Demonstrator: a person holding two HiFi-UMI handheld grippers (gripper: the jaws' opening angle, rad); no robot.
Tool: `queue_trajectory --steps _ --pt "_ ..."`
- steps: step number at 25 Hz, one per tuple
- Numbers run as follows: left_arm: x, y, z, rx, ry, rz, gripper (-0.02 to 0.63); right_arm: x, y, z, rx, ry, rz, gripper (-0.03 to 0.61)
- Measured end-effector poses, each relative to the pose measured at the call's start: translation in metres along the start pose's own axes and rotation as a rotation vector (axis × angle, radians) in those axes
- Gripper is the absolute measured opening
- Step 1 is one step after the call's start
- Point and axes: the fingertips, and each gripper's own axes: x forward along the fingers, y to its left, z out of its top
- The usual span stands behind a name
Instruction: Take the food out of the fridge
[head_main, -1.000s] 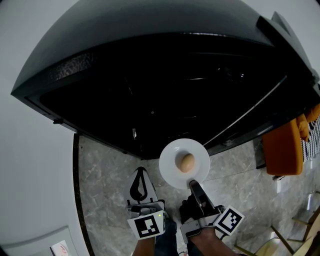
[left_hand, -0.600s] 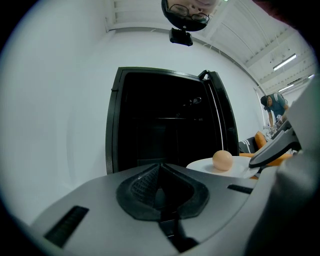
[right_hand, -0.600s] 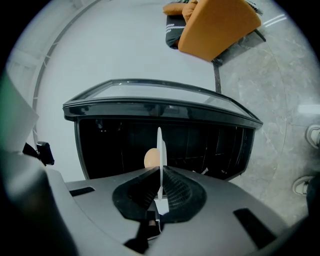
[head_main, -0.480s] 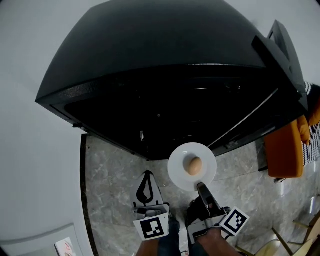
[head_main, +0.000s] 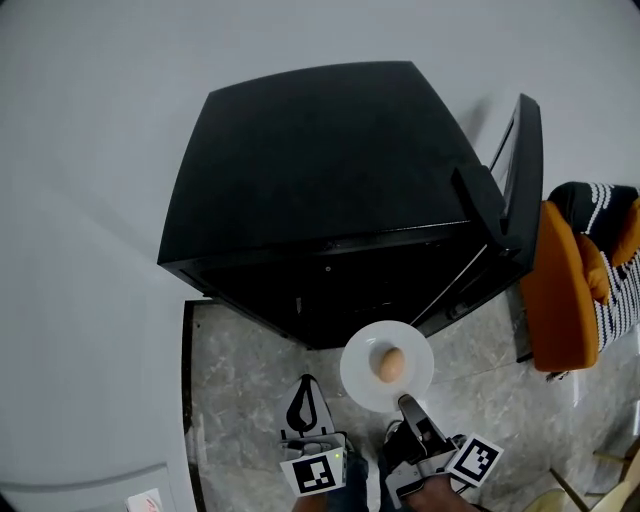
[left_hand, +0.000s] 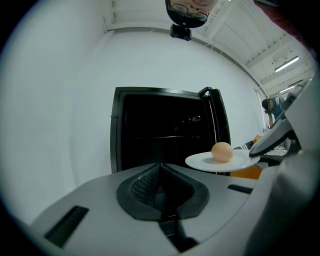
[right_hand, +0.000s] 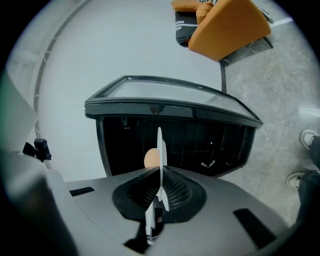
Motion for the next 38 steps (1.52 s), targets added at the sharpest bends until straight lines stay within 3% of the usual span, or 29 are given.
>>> queue_trajectory --steps 14,21,38 --pt "-0.04 -0.01 0.085 0.054 -0.015 -0.001 0.014 -0.053 0.088 -0.006 -0.024 0.072 0.008 0.032" --pt "-0.061 -0.014 0.133 0.064 -0.074 -0.019 0.014 -0.073 0.129 -0.026 -0.033 0.129 0.056 0.033" --pt "-0.081 -0.019 0.165 0.088 -0.139 -0.087 0.014 -0.092 0.166 -0.033 -0.082 0.097 0.108 0.034"
